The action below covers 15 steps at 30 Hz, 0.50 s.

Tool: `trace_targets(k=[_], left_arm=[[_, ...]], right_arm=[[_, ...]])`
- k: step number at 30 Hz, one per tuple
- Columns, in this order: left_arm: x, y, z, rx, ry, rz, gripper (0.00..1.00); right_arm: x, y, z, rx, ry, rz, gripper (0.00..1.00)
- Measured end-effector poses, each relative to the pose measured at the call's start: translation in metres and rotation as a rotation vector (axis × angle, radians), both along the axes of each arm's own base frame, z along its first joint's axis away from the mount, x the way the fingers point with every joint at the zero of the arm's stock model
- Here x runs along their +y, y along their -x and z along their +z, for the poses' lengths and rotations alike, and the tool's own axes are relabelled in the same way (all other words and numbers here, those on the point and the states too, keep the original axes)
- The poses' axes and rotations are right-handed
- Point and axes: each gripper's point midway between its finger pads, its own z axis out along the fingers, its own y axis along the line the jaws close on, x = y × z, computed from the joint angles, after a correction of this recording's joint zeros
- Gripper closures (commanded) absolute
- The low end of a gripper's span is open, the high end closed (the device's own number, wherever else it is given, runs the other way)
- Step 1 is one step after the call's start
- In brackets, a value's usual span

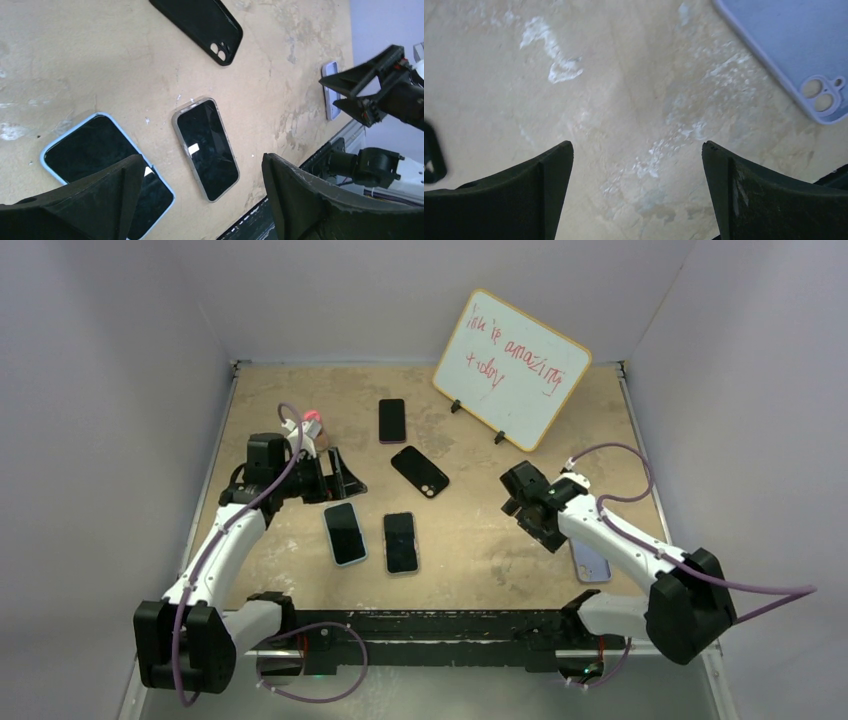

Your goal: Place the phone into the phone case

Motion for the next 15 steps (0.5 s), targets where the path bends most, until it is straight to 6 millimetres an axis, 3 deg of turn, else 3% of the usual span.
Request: trace_targets(k=[4, 7, 11, 15], left_arm=[[-0.004, 0.004, 0.002, -0.016, 0.020, -0.030, 0.09], [-0.003, 0.003, 0.004, -0.032, 0.011, -0.028, 0.09], [0.000, 0.003, 0.002, -0.039, -0.010, -0.022, 0.09], [0.000, 0.005, 0.001, -0.032, -0.011, -0.023, 0.09]], right_arm=[[-0.014, -0.009, -0.003, 0.014, 0.079, 0.005, 0.01], [-0.001, -0.028, 0.000, -0.012, 0.084, 0.151, 0.04], [0.021, -0.057, 0.010, -0.054, 0.087, 0.308, 0.01], [0.007, -0.074, 0.021, -0.059, 0.174, 0.221, 0.01]])
